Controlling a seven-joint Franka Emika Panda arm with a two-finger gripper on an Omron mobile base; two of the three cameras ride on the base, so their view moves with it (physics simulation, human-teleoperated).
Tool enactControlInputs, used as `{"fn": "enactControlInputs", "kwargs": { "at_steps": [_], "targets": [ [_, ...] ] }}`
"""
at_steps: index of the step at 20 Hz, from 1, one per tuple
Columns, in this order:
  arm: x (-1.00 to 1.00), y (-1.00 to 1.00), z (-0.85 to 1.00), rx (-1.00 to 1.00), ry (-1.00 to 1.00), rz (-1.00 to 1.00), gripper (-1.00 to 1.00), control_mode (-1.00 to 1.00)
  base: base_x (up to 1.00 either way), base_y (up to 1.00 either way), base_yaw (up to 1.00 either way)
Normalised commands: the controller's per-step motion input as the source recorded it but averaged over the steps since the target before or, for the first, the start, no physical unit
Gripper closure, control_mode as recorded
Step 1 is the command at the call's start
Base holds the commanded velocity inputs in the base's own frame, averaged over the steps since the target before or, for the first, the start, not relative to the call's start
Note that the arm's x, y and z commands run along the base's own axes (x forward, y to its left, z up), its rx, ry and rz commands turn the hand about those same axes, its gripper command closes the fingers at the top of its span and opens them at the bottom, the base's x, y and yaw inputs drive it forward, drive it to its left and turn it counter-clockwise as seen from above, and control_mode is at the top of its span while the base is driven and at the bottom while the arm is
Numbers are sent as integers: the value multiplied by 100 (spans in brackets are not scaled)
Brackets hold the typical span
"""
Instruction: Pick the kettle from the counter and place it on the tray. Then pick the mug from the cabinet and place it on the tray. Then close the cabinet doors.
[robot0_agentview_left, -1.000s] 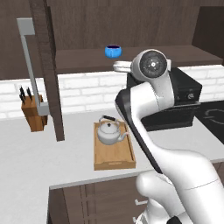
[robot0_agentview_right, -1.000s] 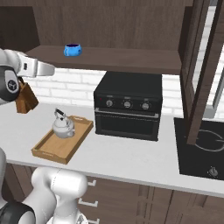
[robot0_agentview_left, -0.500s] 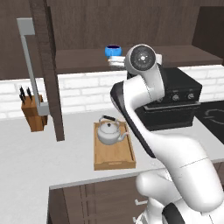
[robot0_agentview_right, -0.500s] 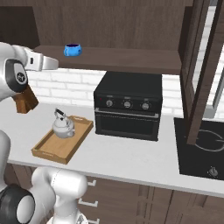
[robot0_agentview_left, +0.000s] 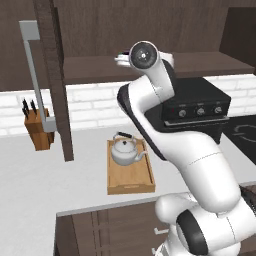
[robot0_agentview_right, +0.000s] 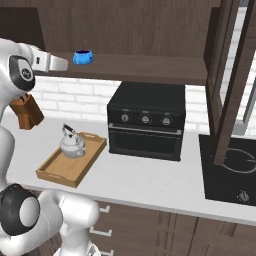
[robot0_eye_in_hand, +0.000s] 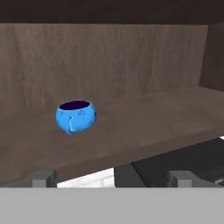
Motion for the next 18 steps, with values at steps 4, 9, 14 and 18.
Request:
{"fn": "enactControlInputs", "kwargs": {
  "at_steps": [4,9,14,18],
  "targets": [
    [45,14,0,0,0,-3,-100,-100,0,0,0],
    [47,4,0,2,-2,0,-100,-100,0,0,0],
    [55,2,0,3,-3,0,-100,-100,0,0,0],
    [47,-2,-2,2,-1,0,-100,-100,0,0,0]
  ]
}}
